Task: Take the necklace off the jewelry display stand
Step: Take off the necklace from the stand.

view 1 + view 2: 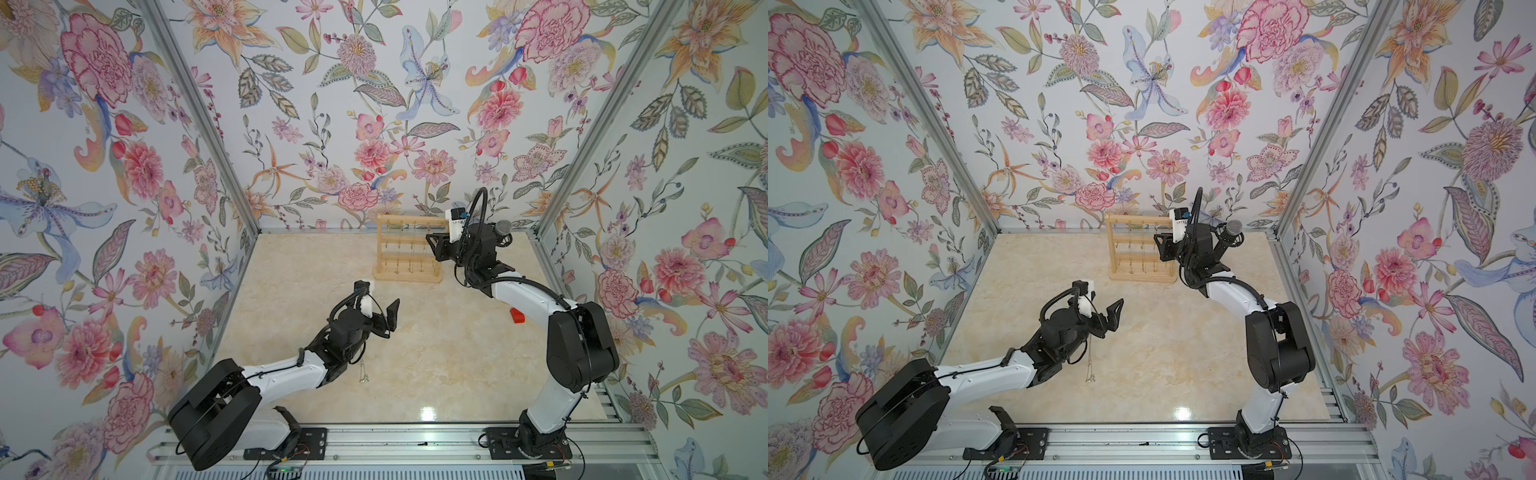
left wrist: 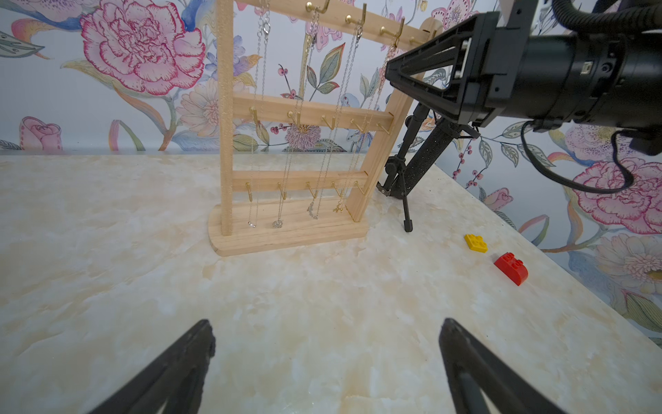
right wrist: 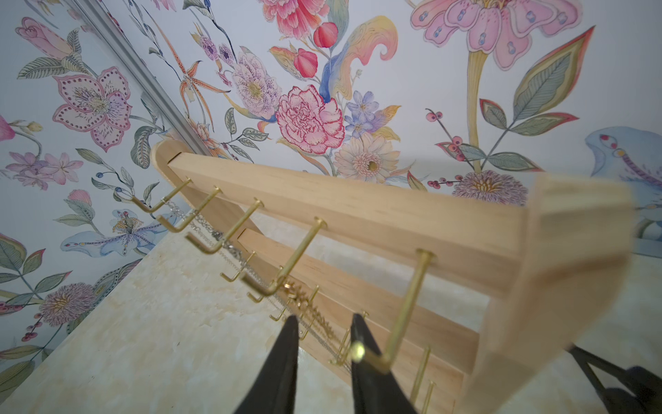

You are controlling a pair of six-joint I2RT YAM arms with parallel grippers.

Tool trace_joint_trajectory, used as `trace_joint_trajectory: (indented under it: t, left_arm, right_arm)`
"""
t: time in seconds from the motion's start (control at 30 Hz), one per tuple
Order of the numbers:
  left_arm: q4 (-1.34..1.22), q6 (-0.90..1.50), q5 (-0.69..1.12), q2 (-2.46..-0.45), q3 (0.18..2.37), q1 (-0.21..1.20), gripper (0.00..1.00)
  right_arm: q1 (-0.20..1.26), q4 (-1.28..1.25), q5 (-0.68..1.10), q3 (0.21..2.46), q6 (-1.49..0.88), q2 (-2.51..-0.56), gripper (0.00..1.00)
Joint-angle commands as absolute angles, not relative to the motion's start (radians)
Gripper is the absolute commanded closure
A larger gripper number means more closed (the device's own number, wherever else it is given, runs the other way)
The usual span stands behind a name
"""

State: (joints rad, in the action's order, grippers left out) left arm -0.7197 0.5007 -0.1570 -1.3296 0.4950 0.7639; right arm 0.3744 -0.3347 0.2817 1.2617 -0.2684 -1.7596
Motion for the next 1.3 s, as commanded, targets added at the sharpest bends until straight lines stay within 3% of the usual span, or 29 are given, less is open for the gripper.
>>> trace_joint_trajectory:
  t: [0.0,0.67,1.27]
  left_arm:
    - [-0.746,0.499,-0.141,-1.328,0.49,0.763,0.01]
    - [-0.742,0.497,-0.133,-1.336,0.496,0.762,0.01]
    - [-0.742,0.498,-0.121,-1.342,0.5,0.762,0.01]
  right_arm:
    - [0.379,-0.377,0.309,1.272,-0.267,-1.738,0.73]
    - [0.379,-0.352,0.303,1.343,-0.28,-1.781,0.75]
    - [0.391,-0.385,0.292,1.261,-0.272,-1.738,0.72]
